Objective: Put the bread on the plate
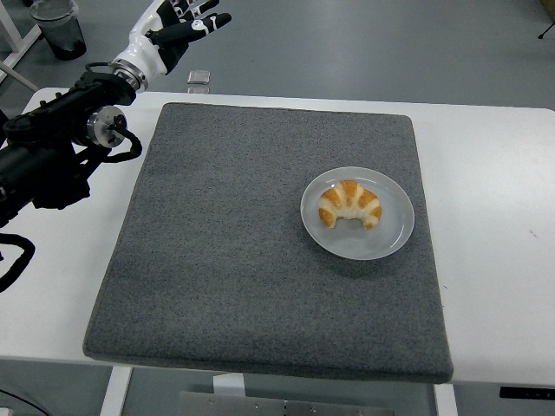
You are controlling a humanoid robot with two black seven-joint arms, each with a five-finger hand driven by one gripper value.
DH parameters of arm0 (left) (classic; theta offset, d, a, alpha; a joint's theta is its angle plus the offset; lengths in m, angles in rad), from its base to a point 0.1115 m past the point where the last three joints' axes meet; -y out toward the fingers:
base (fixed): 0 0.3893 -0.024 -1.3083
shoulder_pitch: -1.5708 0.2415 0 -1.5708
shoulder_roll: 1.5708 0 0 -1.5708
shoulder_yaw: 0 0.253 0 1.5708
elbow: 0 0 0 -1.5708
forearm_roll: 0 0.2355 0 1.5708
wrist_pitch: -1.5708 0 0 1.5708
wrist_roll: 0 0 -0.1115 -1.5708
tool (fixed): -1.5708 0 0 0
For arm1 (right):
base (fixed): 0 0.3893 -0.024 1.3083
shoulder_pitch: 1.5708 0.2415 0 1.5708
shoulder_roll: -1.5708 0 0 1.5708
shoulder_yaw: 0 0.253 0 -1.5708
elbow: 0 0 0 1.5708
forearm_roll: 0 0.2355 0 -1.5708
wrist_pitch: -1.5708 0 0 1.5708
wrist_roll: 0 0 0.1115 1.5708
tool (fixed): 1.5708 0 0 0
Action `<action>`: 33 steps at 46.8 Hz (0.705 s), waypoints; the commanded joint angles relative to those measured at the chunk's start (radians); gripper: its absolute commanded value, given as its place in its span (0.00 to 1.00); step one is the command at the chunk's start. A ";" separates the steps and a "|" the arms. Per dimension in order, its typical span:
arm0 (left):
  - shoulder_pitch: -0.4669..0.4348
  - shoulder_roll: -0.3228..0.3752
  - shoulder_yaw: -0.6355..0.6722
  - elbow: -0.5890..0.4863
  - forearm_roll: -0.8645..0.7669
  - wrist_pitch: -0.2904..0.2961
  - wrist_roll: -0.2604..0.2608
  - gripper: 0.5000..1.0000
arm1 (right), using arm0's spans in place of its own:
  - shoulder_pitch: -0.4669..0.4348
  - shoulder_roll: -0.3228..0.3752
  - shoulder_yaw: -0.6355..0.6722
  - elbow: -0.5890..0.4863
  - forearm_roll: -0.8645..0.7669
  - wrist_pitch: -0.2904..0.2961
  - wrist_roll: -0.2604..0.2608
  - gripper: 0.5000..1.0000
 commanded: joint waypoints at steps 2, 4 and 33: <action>0.016 0.013 -0.040 0.000 -0.021 -0.027 0.000 0.96 | 0.000 0.000 0.000 0.000 0.000 0.000 0.000 0.86; 0.030 0.013 -0.060 -0.002 -0.026 -0.036 0.000 0.95 | 0.000 0.000 0.000 0.000 0.000 0.000 0.000 0.86; 0.105 0.010 -0.111 -0.002 -0.029 -0.035 -0.002 0.96 | 0.000 0.000 0.000 0.000 -0.002 0.000 0.000 0.86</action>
